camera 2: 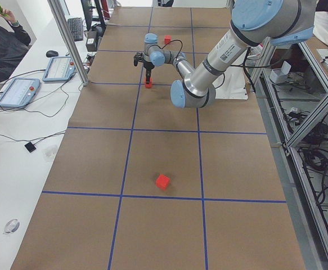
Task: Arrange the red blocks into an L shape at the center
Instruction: 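Release the cube at the grid center and lift the left gripper away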
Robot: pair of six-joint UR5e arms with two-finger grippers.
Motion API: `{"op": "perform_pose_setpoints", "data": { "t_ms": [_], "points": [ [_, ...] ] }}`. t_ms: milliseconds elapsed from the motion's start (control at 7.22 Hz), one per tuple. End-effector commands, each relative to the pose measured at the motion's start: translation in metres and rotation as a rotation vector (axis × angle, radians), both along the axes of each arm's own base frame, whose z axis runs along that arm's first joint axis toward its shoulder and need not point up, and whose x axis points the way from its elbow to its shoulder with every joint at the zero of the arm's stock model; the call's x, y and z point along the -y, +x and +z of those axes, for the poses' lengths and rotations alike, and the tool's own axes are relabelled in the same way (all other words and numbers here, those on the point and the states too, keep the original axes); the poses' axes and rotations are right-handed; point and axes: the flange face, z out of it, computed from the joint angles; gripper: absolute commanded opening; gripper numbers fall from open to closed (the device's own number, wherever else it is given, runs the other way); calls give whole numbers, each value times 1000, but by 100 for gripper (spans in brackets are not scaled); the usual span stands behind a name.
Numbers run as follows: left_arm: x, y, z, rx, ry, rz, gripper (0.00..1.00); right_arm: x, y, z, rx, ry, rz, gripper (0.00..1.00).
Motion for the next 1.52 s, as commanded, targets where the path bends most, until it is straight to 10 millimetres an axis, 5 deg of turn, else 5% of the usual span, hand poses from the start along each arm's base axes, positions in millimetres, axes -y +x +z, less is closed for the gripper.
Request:
{"op": "perform_pose_setpoints", "data": {
  "t_ms": [0,139,277,554,831,970,1386],
  "points": [
    [0,-4,-8,-28,13,-6,100,7,0,-8,5,15,0,99],
    [6,-25,-29,-61,34,-28,99,13,-1,-21,12,37,0,99],
    [15,-68,-44,-82,50,-60,99,16,-1,-35,14,66,0,99],
    [-2,-163,-40,-52,85,-81,100,16,-2,-43,4,85,-2,99],
    [16,-237,34,34,163,-60,100,21,-43,-80,22,167,-79,99],
    [28,-260,57,73,178,-57,100,17,-54,-82,56,197,-102,99],
    [29,-277,98,78,190,-53,100,-35,-85,-71,165,147,86,99]
  ]
}}
